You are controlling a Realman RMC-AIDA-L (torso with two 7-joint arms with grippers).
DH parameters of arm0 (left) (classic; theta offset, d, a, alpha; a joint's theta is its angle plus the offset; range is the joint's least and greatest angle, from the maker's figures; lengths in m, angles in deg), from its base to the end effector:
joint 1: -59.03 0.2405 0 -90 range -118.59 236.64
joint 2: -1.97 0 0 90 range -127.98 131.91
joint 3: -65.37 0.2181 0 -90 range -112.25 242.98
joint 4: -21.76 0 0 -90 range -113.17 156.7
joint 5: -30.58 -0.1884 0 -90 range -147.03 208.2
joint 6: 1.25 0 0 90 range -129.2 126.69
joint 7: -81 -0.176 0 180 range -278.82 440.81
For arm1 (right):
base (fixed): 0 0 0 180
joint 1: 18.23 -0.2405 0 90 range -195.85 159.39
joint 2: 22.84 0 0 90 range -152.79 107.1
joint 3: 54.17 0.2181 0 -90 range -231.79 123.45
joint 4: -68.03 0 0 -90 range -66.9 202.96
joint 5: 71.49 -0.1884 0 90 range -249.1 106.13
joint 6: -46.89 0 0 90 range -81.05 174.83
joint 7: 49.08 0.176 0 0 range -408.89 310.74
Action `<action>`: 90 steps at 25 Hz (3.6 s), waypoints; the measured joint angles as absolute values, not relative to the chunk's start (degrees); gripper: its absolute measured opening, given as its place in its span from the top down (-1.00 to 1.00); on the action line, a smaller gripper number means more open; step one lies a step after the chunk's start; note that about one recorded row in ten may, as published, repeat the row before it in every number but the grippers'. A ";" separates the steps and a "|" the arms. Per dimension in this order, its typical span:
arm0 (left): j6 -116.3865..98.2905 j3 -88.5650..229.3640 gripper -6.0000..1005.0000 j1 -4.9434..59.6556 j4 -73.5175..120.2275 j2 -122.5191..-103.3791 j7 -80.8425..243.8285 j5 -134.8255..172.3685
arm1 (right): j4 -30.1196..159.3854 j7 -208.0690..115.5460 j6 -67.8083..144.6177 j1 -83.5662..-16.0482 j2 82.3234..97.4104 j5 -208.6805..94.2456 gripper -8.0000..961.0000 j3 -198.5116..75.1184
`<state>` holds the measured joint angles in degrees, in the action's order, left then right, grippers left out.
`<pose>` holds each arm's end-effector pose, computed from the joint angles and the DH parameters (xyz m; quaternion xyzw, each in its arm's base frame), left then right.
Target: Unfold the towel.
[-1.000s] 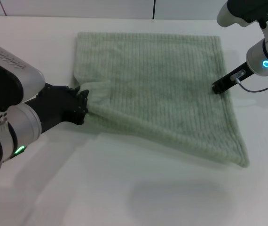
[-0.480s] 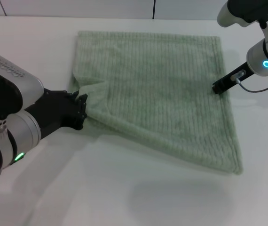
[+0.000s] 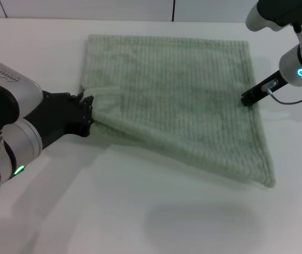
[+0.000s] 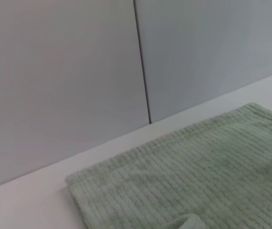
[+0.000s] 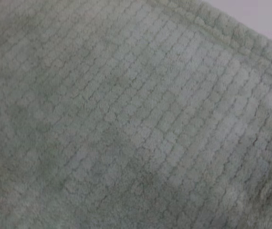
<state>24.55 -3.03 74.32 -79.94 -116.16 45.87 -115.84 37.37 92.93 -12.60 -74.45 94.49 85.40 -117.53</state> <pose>-0.1842 0.2733 -0.0078 -0.8552 -0.2511 -0.0752 0.4472 0.2115 0.3990 -0.0406 -0.8763 0.3788 -0.1658 0.2471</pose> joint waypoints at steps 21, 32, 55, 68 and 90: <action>24.43 -2.37 0.68 76.56 -80.58 -116.16 45.83 -115.80 | 37.26 92.91 -12.71 -74.30 94.49 85.40 0.93 -117.53; 26.73 -2.22 0.67 77.27 -80.94 -116.16 46.27 -115.73 | 37.29 92.91 -12.70 -74.30 94.48 85.43 0.92 -117.54; 29.55 -2.89 0.64 78.99 -81.22 -116.16 46.45 -115.84 | 37.63 92.74 -12.70 -74.31 94.49 85.49 0.89 -117.54; 36.96 -6.10 0.19 78.66 -82.89 -116.09 46.23 -117.23 | 37.43 92.62 -13.19 -74.19 94.49 85.48 0.88 -117.53; -35.45 -8.31 -0.71 62.01 -47.68 -116.65 53.26 -124.25 | 15.27 92.94 -13.07 -67.81 95.94 85.25 0.85 -117.92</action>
